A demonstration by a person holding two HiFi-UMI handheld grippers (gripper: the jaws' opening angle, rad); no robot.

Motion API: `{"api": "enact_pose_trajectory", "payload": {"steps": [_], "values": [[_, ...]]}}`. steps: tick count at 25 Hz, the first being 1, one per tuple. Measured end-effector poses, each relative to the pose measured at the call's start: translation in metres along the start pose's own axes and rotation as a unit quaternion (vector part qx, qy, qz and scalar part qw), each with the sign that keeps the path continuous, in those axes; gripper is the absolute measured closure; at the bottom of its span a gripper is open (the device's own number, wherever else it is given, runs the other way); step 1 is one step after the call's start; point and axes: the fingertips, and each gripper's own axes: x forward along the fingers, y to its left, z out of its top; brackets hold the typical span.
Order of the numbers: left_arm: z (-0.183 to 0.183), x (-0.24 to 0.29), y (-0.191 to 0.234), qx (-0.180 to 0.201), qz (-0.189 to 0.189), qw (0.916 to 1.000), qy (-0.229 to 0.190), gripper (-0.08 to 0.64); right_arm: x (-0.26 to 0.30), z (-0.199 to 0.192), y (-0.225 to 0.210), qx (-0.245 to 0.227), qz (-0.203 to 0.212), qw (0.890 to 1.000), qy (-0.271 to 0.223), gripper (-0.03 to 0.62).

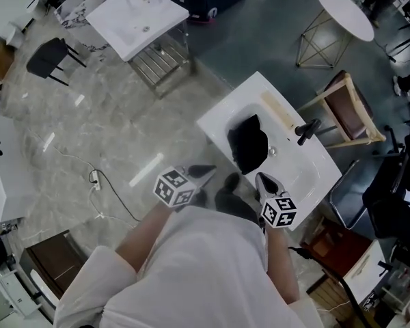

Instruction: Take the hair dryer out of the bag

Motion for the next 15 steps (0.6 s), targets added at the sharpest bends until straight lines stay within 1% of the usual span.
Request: {"api": "enact_pose_trajectory", "payload": {"steps": [3, 4, 7, 9, 10, 12, 14, 15], "values": [[0.002, 0.016, 0.006, -0.008, 0.009, 0.9999, 0.005, 0.56, 0.024, -0.008, -0.007, 0.003, 0.029, 0.999, 0.024, 0.58], [0.003, 0.021, 0.007, -0.011, 0.012, 0.9999, 0.005, 0.56, 0.031, -0.01, -0.009, 0.004, 0.039, 0.999, 0.032, 0.562], [0.005, 0.035, 0.012, -0.021, 0.019, 0.9996, 0.008, 0.56, 0.053, -0.019, -0.013, 0.003, 0.064, 0.996, 0.055, 0.558], [0.007, 0.041, 0.014, -0.026, 0.024, 0.9993, 0.01, 0.56, 0.068, -0.026, -0.012, -0.005, 0.084, 0.993, 0.077, 0.531], [0.008, 0.044, 0.015, -0.029, 0.027, 0.9992, 0.011, 0.56, 0.075, -0.031, -0.01, -0.015, 0.095, 0.991, 0.091, 0.512], [0.01, 0.049, 0.018, -0.034, 0.033, 0.9988, 0.014, 0.56, 0.09, -0.041, -0.006, -0.047, 0.109, 0.985, 0.121, 0.443], [0.01, 0.053, 0.022, -0.038, 0.04, 0.9983, 0.019, 0.56, 0.103, -0.052, -0.007, -0.075, 0.111, 0.98, 0.147, 0.434], [0.01, 0.054, 0.024, -0.039, 0.043, 0.9981, 0.021, 0.56, 0.109, -0.056, -0.01, -0.082, 0.109, 0.978, 0.156, 0.435]]}}
